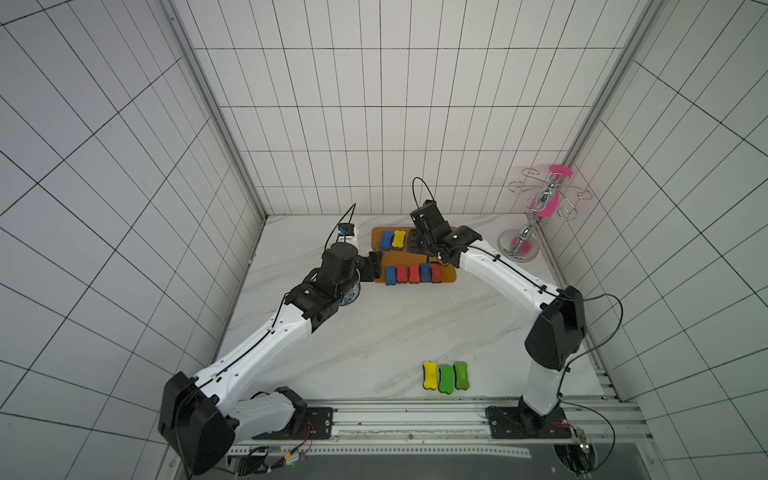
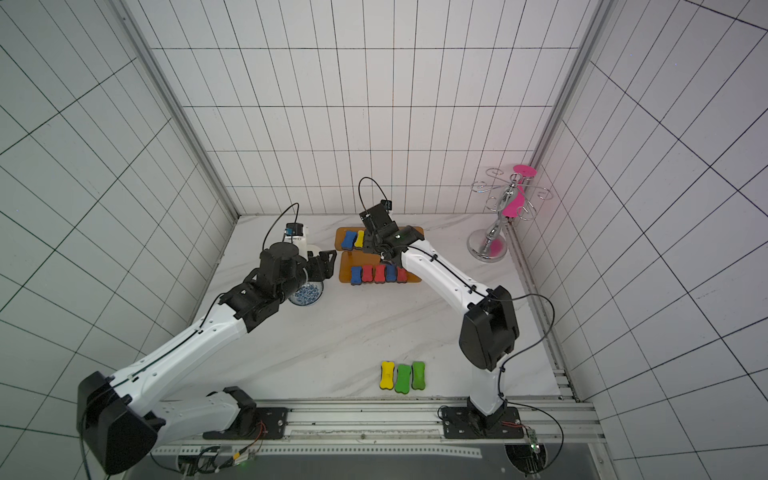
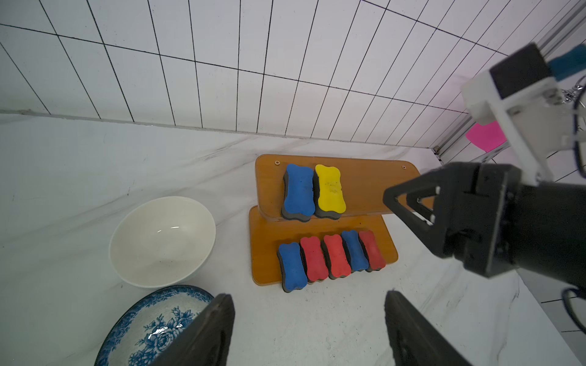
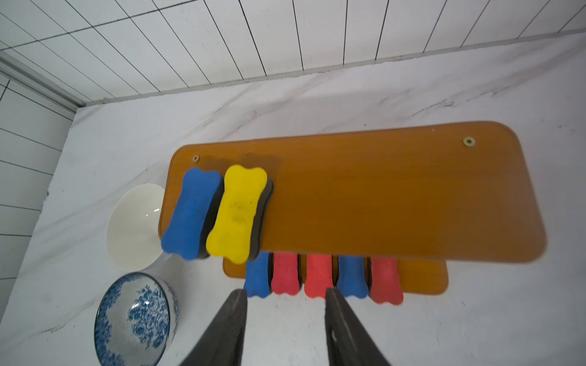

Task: Remove the whiteboard erasers from the shelf
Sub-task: Pick up the whiteboard eraser from the shelf.

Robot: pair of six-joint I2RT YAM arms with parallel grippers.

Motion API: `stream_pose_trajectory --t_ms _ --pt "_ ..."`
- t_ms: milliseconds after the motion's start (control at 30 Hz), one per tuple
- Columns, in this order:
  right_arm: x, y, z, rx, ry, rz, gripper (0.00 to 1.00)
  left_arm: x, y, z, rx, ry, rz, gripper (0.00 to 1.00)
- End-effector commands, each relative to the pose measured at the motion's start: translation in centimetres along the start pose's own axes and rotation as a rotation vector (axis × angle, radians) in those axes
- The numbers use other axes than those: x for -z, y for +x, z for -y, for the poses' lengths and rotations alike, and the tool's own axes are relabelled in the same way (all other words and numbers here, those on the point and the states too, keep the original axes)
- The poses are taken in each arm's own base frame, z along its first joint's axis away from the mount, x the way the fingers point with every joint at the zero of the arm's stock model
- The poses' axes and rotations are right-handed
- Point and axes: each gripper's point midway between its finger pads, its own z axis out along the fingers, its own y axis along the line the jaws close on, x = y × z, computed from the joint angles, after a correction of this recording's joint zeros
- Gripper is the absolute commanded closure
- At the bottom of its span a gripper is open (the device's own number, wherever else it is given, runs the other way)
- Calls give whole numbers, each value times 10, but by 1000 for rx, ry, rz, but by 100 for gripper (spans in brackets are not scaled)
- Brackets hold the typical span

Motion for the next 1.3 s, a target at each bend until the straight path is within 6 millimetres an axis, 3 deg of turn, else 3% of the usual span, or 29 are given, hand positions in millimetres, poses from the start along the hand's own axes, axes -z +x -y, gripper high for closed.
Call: stream_pose_trajectory --t_ms 0,267,567,1033,1267 --pt "-16 -17 -19 34 -106 -12 52 4 -7 -3 -14 -9 42 20" --pt "-45 -29 -28 72 -111 -21 46 -4 -6 -9 -14 -36 22 18" --pt "-66 -14 -27 78 -86 -74 47 -6 -6 -15 3 -50 21 17" --pt "-70 1 -19 112 -33 -109 49 -8 -5 -18 34 -43 9 17" --pt "-69 -5 -5 155 12 -95 51 -8 -5 -20 37 -49 11 17"
